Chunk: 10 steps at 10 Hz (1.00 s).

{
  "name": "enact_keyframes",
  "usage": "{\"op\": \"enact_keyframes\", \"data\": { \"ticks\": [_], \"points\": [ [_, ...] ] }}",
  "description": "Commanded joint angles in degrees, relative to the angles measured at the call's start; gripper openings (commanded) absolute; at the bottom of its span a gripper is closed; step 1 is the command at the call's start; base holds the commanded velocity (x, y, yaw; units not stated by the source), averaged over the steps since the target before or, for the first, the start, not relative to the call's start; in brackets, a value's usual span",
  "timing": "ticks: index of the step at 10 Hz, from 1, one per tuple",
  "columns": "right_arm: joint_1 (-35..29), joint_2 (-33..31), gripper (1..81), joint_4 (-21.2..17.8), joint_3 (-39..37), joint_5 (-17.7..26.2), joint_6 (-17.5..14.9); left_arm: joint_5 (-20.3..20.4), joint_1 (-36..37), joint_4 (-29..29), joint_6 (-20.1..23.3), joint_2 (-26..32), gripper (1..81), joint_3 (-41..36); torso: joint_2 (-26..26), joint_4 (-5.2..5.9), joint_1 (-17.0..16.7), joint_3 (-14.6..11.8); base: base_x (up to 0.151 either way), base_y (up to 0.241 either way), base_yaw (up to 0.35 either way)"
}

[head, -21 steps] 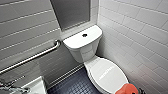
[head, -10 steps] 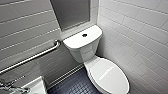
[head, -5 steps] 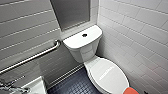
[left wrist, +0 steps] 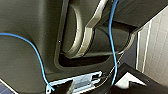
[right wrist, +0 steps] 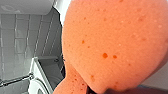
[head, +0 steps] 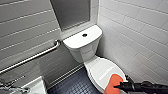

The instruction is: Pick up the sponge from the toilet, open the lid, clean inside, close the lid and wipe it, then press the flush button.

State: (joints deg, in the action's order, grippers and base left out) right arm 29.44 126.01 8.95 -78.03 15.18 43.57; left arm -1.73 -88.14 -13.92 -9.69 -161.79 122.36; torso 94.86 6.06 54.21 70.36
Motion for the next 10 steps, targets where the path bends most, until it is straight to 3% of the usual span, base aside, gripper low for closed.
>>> {"op": "enact_keyframes", "data": {
  "ticks": [1,5,10],
  "points": [
    [-12.2,7.4,1.0,0.4,-8.6,10.0,2.1,-4.9,-1.6,-0.4,0.2,0.2,81.1,-0.9,0.0,0.0,0.0,0.0,0.0,0.0,0.0],
    [-18.0,21.3,1.0,1.0,-23.2,10.0,2.0,-5.0,-1.7,0.1,0.2,0.2,81.1,-0.5,0.0,0.0,0.0,0.0,0.0,0.0,0.0],
    [-19.3,33.6,1.0,1.2,-39.8,3.5,2.0,-5.1,-2.0,0.2,0.1,-0.9,81.1,1.0,0.0,0.0,0.0,0.0,0.0,0.0,0.0]
  ]
}}
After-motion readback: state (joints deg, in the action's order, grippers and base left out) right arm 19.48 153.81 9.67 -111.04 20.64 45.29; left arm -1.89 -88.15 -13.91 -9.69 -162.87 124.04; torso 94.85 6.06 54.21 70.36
